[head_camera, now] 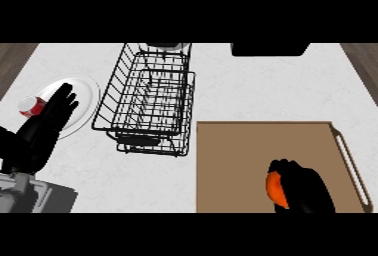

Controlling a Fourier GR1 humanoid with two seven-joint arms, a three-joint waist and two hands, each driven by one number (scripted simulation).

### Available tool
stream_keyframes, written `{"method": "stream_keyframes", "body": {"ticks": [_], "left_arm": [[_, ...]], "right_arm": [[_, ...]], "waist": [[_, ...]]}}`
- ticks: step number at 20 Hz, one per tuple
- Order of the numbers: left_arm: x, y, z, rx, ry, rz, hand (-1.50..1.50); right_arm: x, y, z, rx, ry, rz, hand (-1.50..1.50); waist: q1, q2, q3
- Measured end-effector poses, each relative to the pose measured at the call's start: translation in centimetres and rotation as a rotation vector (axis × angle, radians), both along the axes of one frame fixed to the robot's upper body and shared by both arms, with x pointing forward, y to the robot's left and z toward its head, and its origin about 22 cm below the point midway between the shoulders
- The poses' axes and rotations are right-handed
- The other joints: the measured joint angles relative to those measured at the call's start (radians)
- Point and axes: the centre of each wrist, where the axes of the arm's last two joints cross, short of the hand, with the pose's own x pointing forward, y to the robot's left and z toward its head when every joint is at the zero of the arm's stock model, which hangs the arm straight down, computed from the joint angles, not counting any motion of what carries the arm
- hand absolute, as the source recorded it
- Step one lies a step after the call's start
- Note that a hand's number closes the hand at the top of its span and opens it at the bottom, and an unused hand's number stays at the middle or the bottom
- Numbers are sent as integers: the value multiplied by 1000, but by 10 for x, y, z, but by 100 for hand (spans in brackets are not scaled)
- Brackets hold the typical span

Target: Pick the squash from the tray and place it in the tiered basket

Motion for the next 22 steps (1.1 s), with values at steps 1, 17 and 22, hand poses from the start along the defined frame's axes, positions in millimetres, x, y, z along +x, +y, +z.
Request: {"method": "stream_keyframes", "body": {"ticks": [1, 17, 22], "left_arm": [[0, -3, 0, 4, 1, -1, 0], [-7, -1, 0, -10, 18, 5, 0], [-7, -3, 0, -8, 17, 3, 0]], "right_arm": [[6, -5, 2, -4, -4, 13, 150], [95, -77, 75, 394, -483, 213, 150], [98, -70, 121, 556, -560, 293, 150]], "waist": [[1, 1, 1], [-3, 8, 8], [-5, 8, 8]]}}
